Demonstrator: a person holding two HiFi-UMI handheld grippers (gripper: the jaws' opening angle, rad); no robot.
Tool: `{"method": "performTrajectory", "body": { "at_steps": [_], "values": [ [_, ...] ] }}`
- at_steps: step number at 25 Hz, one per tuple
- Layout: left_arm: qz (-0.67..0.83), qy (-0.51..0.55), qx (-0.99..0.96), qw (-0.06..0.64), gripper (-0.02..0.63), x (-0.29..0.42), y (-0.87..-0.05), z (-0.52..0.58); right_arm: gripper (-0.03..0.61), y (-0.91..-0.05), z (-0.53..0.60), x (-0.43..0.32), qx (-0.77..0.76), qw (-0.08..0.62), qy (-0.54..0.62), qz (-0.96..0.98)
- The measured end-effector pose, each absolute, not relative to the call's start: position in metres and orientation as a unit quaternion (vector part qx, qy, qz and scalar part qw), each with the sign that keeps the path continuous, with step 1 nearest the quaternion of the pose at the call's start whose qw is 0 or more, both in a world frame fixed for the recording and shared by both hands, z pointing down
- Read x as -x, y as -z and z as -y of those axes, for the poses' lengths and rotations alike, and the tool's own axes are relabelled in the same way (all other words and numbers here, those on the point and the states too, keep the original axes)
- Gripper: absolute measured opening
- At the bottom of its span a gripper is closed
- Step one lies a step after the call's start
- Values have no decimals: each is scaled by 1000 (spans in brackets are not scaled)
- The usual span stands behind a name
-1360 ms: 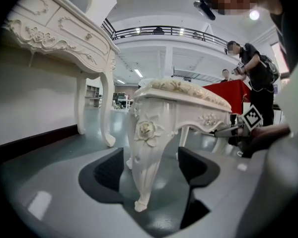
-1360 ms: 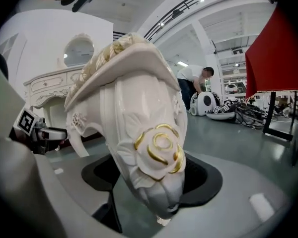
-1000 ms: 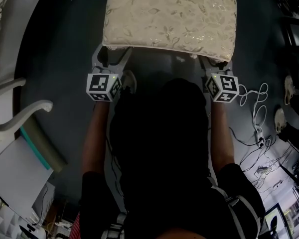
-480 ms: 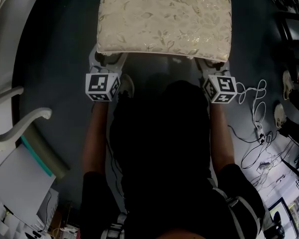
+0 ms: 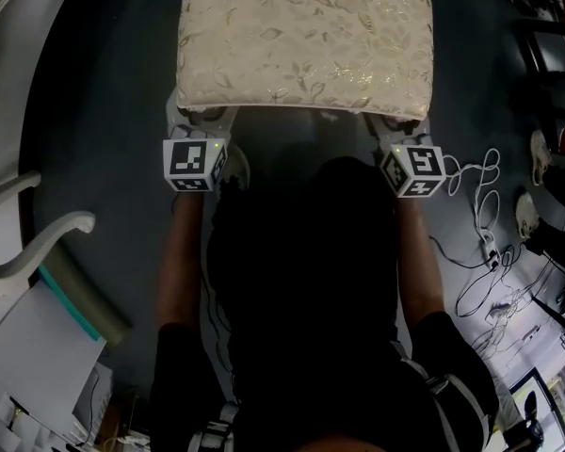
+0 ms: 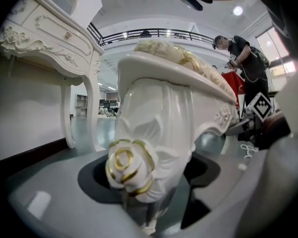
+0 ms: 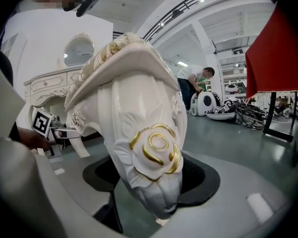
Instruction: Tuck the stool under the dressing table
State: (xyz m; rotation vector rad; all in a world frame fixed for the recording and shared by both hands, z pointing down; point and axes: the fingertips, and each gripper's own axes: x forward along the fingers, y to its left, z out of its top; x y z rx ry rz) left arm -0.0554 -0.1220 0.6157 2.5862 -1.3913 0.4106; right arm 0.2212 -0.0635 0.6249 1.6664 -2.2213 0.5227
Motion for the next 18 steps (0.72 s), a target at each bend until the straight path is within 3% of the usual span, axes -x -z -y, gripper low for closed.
{"method": "performTrajectory", "body": {
  "at_steps": [12, 18],
  "values": [
    [462, -152, -872, 61, 314, 58, -618, 123, 330, -627, 75, -218, -585, 160, -170, 777],
    [474, -145, -867, 51, 304, 59, -611, 119, 252, -625, 75, -222, -594, 186, -122, 773]
  ]
}}
